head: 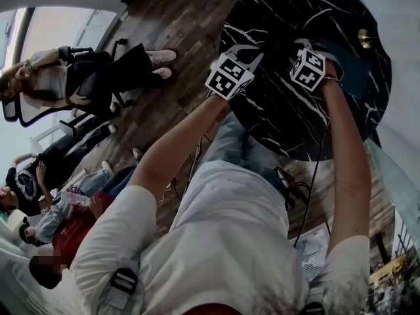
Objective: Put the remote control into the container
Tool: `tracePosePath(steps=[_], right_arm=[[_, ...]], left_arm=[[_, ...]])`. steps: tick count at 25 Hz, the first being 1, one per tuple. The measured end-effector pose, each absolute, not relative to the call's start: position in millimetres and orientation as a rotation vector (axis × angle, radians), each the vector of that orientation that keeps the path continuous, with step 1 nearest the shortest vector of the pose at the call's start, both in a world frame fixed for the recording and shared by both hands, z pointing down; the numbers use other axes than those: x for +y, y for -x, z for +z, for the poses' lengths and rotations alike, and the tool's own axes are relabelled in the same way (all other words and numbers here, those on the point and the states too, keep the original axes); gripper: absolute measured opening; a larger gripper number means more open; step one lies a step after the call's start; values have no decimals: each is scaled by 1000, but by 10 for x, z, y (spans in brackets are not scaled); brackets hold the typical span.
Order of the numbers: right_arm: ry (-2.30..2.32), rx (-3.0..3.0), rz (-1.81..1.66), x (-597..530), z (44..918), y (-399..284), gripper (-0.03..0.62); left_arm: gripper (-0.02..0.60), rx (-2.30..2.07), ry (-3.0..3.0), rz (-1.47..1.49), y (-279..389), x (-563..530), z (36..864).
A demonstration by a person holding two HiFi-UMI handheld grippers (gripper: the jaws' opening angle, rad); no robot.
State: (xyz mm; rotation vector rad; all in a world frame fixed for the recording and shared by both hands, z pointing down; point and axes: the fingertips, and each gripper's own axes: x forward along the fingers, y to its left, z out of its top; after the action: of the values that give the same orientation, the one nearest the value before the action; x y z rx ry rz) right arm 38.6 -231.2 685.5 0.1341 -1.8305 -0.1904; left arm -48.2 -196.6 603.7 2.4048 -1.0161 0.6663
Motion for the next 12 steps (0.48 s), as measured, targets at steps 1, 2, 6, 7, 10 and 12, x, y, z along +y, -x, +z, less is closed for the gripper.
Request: tracePosePath(steps=[1,2,6,7,10,12], right_arm=[[-157,-1848,-184,-2300,6768,-395,170],[-190,-1875,-178,-2293,6657,-398,170],[-420,-2094,-55,-2122,5960,-372,170],[-488,-2161,-16,-2043,5738,-375,169],[-677,-2367,79,-1753,4988,-401,20],[-774,-2488,128,-1494,4492,-433,11]], left_arm=[[6,-1017,-2413,663,473,-1944,5975],[6,-1019,-2423,655,461,-1921,5900],[6,-1028,-2461,545,382,-1729,5430],[6,-1028,-2474,499,348,-1669,5270],[6,-1015,-2535,369,202,-1463,4734],[6,-975,-2586,268,58,-1251,4300]])
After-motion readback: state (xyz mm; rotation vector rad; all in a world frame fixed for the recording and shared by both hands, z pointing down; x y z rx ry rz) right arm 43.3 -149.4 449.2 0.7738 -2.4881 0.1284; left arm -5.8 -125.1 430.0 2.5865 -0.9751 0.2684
